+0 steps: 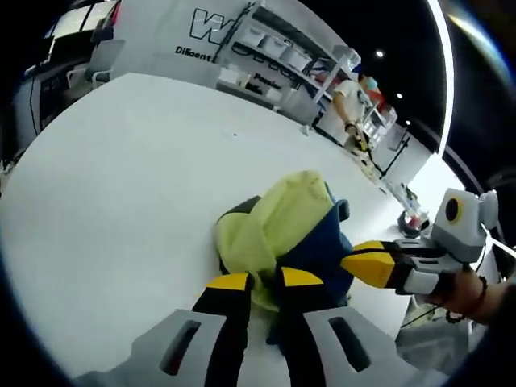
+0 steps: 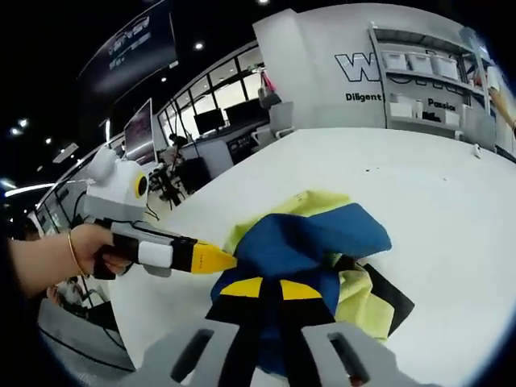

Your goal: Fold the garment on the visible template until the final outline fits inside the template.

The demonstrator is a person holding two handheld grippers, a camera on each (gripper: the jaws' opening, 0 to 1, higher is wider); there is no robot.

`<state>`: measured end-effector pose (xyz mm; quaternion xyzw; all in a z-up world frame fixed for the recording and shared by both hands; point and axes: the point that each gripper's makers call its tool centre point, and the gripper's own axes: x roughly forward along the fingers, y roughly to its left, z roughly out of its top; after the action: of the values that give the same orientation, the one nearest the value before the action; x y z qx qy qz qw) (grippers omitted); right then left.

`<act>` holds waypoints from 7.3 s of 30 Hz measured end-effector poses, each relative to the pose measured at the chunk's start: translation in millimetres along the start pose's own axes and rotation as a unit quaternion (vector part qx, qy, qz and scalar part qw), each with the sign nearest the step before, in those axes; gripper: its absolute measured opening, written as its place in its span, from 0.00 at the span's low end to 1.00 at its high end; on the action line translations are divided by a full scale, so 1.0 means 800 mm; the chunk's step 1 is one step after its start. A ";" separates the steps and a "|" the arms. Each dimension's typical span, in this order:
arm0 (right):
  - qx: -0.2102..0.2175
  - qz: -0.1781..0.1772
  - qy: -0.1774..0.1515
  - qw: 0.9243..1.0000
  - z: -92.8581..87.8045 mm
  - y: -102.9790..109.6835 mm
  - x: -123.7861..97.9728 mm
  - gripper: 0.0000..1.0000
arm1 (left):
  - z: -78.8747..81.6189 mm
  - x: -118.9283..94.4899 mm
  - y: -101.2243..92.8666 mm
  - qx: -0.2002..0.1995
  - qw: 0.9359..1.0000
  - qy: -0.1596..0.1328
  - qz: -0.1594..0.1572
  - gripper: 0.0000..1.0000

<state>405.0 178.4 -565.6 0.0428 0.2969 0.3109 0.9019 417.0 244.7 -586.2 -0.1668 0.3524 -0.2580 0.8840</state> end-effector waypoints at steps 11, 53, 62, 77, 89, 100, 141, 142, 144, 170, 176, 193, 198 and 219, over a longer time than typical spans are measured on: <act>-0.002 -0.013 0.000 1.000 0.001 -0.009 0.003 0.00 | 0.003 -0.009 -0.005 0.012 1.000 -0.006 -0.012 0.00; -0.087 -0.016 0.038 0.995 -0.026 0.021 0.002 0.00 | 0.021 -0.026 0.004 -0.004 1.000 -0.030 0.005 0.00; -0.093 -0.014 0.043 0.995 -0.023 0.016 -0.005 0.00 | 0.018 -0.024 -0.004 0.002 1.000 -0.025 0.003 0.00; -0.082 -0.005 0.045 0.996 -0.020 0.012 -0.025 0.00 | 0.002 -0.003 -0.020 -0.032 0.999 0.005 -0.015 0.24; -0.103 -0.044 0.045 0.993 -0.005 -0.030 -0.047 0.00 | -0.006 -0.002 -0.016 -0.053 0.998 0.022 -0.014 0.00; -0.121 -0.124 0.051 0.984 0.018 -0.110 -0.073 0.00 | 0.014 -0.032 0.004 -0.018 1.000 0.009 0.012 0.00; -0.086 -0.235 0.060 0.966 0.050 -0.280 -0.099 0.15 | 0.069 -0.045 0.065 0.092 0.987 -0.001 0.133 0.33; -0.092 -0.223 0.058 0.969 0.049 -0.270 -0.096 0.20 | 0.066 -0.045 0.062 0.091 0.987 -0.002 0.131 0.35; -0.102 -0.219 0.055 0.969 0.047 -0.257 -0.097 0.26 | 0.060 -0.046 0.057 0.089 0.988 -0.002 0.129 0.38; -0.082 -0.013 0.083 0.993 -0.065 -0.071 -0.033 0.48 | -0.085 -0.034 -0.052 0.028 0.992 0.031 0.121 0.54; -0.078 -0.013 0.090 0.993 -0.075 -0.067 -0.030 0.45 | -0.108 -0.028 -0.062 0.012 0.991 0.049 0.121 0.52; -0.093 -0.009 0.097 0.991 -0.086 -0.056 -0.014 0.32 | -0.136 0.002 -0.076 0.109 0.982 0.077 0.134 0.30; -0.097 -0.014 0.104 0.990 -0.089 -0.059 -0.014 0.25 | -0.136 0.004 -0.074 0.117 0.981 0.073 0.136 0.24; -0.096 -0.013 0.098 0.990 -0.080 -0.057 -0.025 0.00 | -0.115 -0.013 -0.075 0.125 0.984 0.043 0.117 0.02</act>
<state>380.8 123.5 -619.8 -0.0790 0.3534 0.3289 0.8722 325.0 191.9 -616.4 -0.0017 0.3725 -0.2016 0.9059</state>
